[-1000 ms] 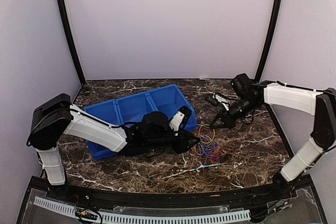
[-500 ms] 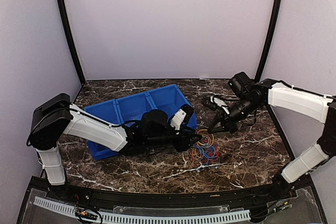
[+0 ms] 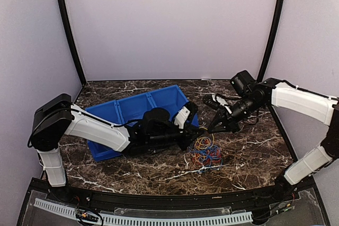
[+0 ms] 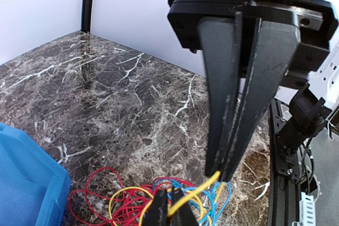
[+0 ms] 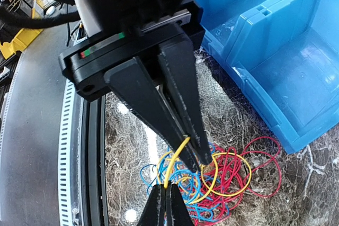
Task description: Untangle the cables
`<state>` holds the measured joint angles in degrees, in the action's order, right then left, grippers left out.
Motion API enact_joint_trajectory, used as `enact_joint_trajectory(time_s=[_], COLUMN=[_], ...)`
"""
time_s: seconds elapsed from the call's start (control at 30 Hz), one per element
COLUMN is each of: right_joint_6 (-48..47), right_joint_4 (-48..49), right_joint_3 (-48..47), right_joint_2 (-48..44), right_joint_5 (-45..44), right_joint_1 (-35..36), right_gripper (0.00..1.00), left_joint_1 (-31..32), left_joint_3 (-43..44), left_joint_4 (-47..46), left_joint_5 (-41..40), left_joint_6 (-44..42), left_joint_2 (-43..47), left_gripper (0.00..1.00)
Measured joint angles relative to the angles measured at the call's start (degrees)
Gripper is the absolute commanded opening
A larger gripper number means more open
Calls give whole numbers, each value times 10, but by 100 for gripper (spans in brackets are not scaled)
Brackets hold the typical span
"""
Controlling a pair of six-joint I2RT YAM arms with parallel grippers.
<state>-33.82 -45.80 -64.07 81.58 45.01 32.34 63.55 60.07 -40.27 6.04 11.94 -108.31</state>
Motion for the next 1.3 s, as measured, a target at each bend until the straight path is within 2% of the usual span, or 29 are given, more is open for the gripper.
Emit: enact_joint_trajectory(time_s=[0.07,0.1,0.13,0.3,0.43,0.6,0.73,0.93,1.1,1.3], right_joint_6=[2,5,10,36,55,74,96,121,123,123], right_joint_4=[17,34,49,136,185,229,260,295,295,289], right_joint_3=[2,6,12,48,50,81,105,111,109,104], right_joint_2=[5,6,6,30,92,139,143,154,192,212], right_joint_5=[3,5,8,43,80,103,90,60,39,21], right_joint_1=[0,0,0,0,0,3,6,7,7,6], right_gripper=[33,38,41,42,39,26,18,11,10,9], left_joint_1=[0,0,0,0,0,0,0,9,31,42], left_joint_3=[0,-3,-8,-49,-72,-103,-132,-169,-170,-167], left_joint_4=[-7,-18,-29,-66,-79,-92,-105,-104,-72,-9], left_joint_5=[0,-1,-4,-17,-30,-68,-101,-141,-186,-260], left_joint_6=[5,9,15,53,81,111,130,147,115,30], left_joint_2=[0,0,0,6,10,38,72,149,239,390], left_gripper=[0,0,0,0,0,0,0,0,0,0])
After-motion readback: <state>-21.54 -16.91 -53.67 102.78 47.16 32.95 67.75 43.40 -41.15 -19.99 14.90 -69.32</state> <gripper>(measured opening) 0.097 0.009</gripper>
